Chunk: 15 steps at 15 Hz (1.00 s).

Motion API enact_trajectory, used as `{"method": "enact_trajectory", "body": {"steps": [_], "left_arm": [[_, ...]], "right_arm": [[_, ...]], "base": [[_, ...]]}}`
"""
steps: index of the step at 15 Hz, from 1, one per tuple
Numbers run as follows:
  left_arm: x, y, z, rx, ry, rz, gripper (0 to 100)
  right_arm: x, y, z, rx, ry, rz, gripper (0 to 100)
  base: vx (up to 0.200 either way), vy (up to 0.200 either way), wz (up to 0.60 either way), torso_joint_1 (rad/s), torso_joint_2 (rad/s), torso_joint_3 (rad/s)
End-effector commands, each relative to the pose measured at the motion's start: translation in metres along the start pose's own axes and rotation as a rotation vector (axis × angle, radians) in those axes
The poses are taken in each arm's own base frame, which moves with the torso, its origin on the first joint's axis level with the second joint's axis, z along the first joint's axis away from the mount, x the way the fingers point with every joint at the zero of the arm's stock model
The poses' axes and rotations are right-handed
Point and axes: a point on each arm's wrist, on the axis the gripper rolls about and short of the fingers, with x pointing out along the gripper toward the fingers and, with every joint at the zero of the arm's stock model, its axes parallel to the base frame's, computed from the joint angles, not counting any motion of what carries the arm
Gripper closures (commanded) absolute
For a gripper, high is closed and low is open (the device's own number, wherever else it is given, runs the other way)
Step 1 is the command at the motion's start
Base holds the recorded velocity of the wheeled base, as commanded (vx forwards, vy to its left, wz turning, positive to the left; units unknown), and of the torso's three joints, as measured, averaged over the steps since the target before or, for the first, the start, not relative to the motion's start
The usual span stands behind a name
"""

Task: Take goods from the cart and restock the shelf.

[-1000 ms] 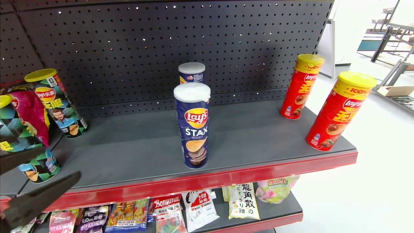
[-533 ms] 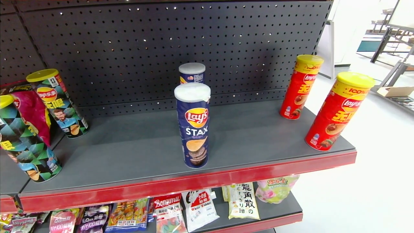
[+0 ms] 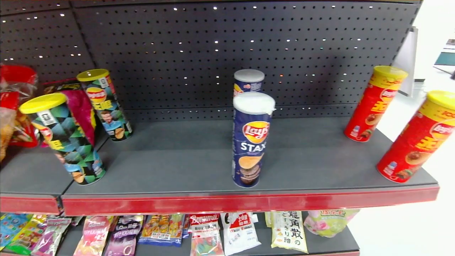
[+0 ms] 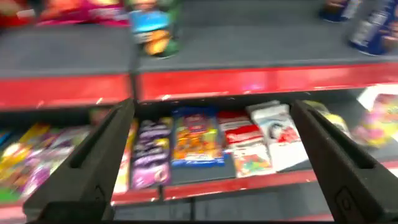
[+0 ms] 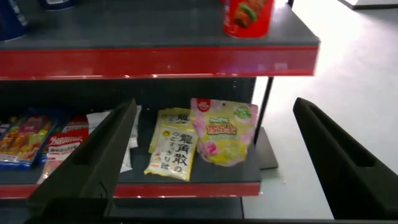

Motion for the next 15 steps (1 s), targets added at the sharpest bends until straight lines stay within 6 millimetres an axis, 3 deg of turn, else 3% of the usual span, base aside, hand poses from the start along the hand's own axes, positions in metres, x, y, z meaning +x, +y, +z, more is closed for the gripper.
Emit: {"method": "enact_trajectory", "body": {"steps": [1, 6, 7, 15], "left_arm": [[0.004, 0.0, -0.007, 0.0, 0.031, 0.008, 0], [0.028, 0.002, -0.044, 0.026, -0.027, 0.043, 0], [0.028, 0.002, -0.049, 0.033, 0.035, 0.032, 0], [0.028, 0.001, -0.048, 0.047, 0.019, -0.002, 0]], "right_arm": [[0.0, 0.0, 0.0, 0.002, -0.002, 0.002, 0], [0.0, 0.0, 0.0, 0.003, -0.002, 0.002, 0], [0.0, 0.0, 0.0, 0.003, -0.002, 0.003, 0], [0.0, 0.0, 0.0, 0.009, -0.002, 0.019, 0]], "base": [[0.0, 0.0, 0.0, 0.0, 0.0, 0.0], [0.0, 0.0, 0.0, 0.0, 0.0, 0.0], [0.0, 0.0, 0.0, 0.0, 0.0, 0.0], [0.0, 0.0, 0.0, 0.0, 0.0, 0.0]]}}
